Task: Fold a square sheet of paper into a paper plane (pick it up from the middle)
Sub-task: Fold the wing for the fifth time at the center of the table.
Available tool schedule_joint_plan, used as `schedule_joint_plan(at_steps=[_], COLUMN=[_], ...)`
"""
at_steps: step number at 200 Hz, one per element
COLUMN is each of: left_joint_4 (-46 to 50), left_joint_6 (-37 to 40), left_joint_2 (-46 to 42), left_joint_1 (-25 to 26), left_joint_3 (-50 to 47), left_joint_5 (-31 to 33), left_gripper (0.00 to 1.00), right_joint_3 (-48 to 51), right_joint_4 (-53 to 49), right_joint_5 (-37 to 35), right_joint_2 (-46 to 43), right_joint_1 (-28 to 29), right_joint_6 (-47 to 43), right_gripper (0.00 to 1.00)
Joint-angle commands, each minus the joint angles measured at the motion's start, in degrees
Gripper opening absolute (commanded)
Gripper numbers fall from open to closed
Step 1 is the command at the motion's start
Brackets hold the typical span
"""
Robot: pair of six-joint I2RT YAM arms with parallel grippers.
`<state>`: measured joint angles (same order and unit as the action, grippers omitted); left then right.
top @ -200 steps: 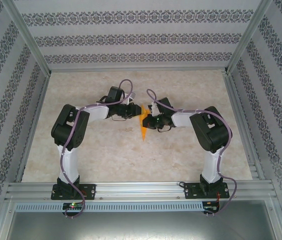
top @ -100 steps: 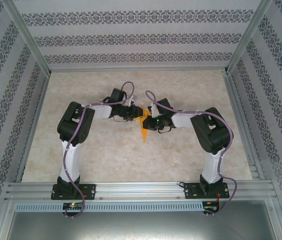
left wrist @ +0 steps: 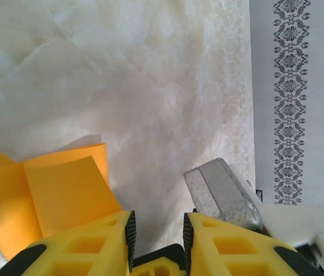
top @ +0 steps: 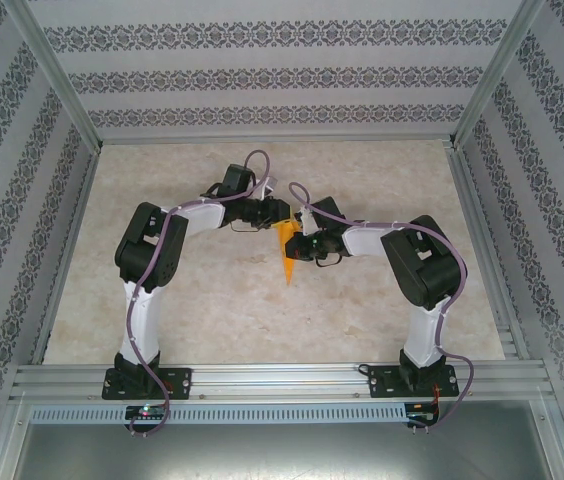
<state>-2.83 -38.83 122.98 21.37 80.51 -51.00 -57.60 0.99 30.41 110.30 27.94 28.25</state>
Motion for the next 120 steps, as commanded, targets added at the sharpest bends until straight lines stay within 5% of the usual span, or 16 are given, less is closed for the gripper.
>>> schedule_joint_plan(at_steps=[1,120], left_joint_4=[4.97,23.66], left_joint_6=[2.23,15.28], left_joint_2=[2.49,5.14], left_joint_1=[0.68,1.97], left_joint_3=[2.74,10.60], left_joint_5=[-0.33,13.10], left_gripper=[0.32,0.32], right_joint_3=[0.92,-0.94], right_joint_4=[-8.61,-12.40], right_joint_5=[-4.30,-6.99], right_joint_2=[1.06,0.88], right_joint_1=[0.88,1.92], right_joint_6=[-1.80,-2.96], right_gripper=[0.00,0.00])
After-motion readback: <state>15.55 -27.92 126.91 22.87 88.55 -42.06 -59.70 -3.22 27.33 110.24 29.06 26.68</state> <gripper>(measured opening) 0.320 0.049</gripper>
